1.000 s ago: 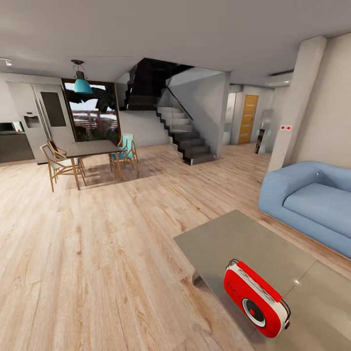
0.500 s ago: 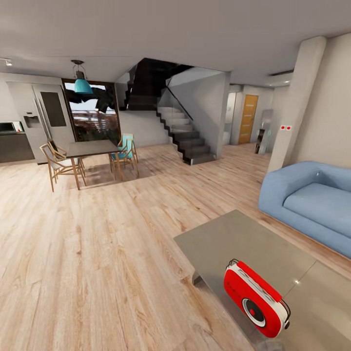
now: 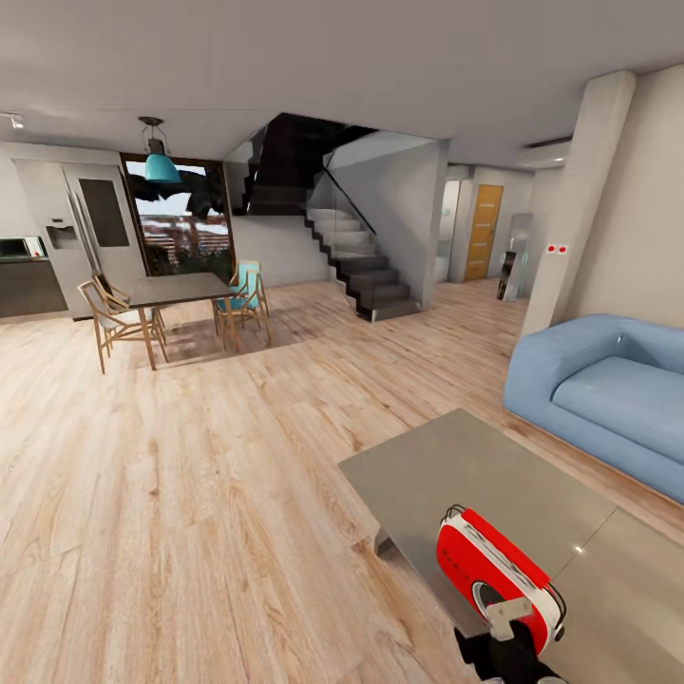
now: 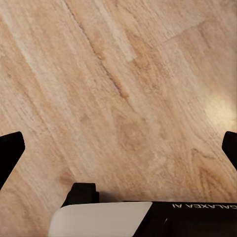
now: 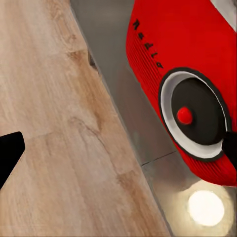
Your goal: Turn on the radio receiver that's on the table in the living room.
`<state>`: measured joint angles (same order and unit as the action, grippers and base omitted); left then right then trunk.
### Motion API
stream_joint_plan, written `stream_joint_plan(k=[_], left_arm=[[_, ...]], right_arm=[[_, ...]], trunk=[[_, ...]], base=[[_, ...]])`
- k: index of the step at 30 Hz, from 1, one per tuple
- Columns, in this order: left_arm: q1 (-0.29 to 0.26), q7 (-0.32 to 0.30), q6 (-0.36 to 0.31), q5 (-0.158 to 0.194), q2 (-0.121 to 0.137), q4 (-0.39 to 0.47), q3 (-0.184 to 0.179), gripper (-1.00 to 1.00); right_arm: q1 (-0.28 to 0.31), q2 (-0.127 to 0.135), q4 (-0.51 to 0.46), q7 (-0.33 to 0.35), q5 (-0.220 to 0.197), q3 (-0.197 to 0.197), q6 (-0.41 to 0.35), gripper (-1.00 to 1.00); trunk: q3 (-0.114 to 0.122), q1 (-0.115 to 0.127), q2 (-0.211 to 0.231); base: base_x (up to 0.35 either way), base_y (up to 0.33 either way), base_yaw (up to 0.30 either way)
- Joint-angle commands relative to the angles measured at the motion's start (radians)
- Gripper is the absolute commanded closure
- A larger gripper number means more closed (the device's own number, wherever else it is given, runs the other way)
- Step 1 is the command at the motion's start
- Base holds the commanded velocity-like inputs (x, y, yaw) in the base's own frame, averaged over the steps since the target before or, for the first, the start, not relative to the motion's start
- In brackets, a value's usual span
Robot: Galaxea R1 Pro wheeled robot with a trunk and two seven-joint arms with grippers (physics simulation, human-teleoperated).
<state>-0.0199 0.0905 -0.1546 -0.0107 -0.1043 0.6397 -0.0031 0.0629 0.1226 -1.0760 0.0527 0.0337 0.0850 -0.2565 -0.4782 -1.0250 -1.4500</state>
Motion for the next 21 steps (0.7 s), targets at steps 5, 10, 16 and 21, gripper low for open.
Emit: stream_joint_plan(k=[5, 10, 16, 21], left_arm=[[0.000, 0.000, 0.000, 0.000, 0.000, 0.000, 0.000, -1.00], [0.000, 0.000, 0.000, 0.000, 0.000, 0.000, 0.000, -1.00], [0.000, 0.000, 0.000, 0.000, 0.000, 0.000, 0.000, -1.00], [0.000, 0.000, 0.000, 0.000, 0.000, 0.000, 0.000, -1.00]], right_arm=[[0.000, 0.003, -0.102, -0.002, -0.001, -0.002, -0.030, -1.00], [0.000, 0.004, -0.175, -0.003, -0.001, -0.002, -0.092, -1.00], [0.000, 0.006, -0.252, -0.005, -0.001, -0.010, -0.165, -1.00], [0.000, 0.006, -0.321, -0.006, 0.001, -0.043, -0.240, -1.00]], trunk=[[0.000, 0.000, 0.000], [0.000, 0.000, 0.000], [0.000, 0.000, 0.000], [0.000, 0.000, 0.000]], base=[[0.000, 0.000, 0.000], [0.000, 0.000, 0.000], [0.000, 0.000, 0.000], [0.000, 0.000, 0.000]])
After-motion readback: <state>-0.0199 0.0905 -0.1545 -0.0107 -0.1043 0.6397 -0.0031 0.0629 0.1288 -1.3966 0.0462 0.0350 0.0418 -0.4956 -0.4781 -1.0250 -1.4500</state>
